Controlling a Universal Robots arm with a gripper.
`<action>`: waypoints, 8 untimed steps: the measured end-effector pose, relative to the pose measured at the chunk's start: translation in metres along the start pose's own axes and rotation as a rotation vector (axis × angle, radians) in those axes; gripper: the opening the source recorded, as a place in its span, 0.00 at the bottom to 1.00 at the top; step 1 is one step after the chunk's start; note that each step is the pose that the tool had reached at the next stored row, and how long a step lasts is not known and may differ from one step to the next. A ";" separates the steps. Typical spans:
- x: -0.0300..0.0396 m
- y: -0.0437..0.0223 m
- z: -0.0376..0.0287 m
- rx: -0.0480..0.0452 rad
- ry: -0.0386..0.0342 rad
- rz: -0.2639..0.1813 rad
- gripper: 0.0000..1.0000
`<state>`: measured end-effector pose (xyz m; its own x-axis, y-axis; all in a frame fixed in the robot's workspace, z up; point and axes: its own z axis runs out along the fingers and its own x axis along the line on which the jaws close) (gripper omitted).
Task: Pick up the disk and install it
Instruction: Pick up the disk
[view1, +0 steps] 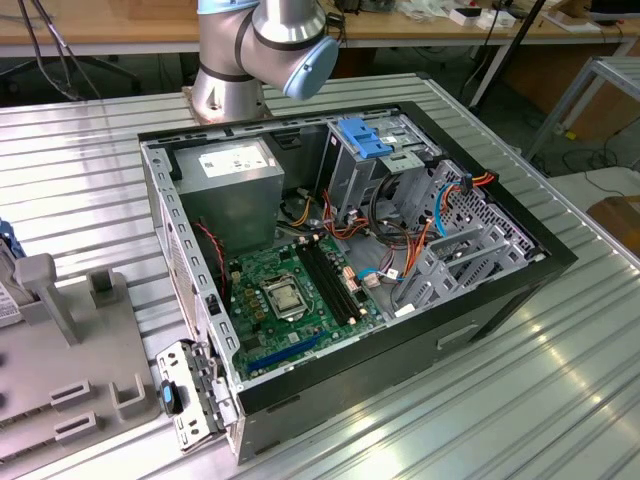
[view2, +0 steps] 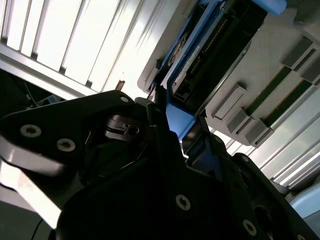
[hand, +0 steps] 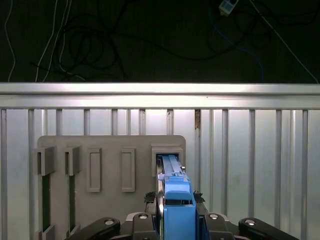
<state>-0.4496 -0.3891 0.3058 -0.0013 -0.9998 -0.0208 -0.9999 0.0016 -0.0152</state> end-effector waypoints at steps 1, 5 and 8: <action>0.0000 0.0000 0.0000 0.0000 0.0000 0.000 0.37; -0.0001 -0.0001 -0.0031 0.0001 -0.0001 0.000 0.37; -0.0001 -0.0001 -0.0066 0.0001 0.0000 0.000 0.37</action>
<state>-0.4496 -0.3891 0.3124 -0.0016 -0.9998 -0.0208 -0.9999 0.0019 -0.0153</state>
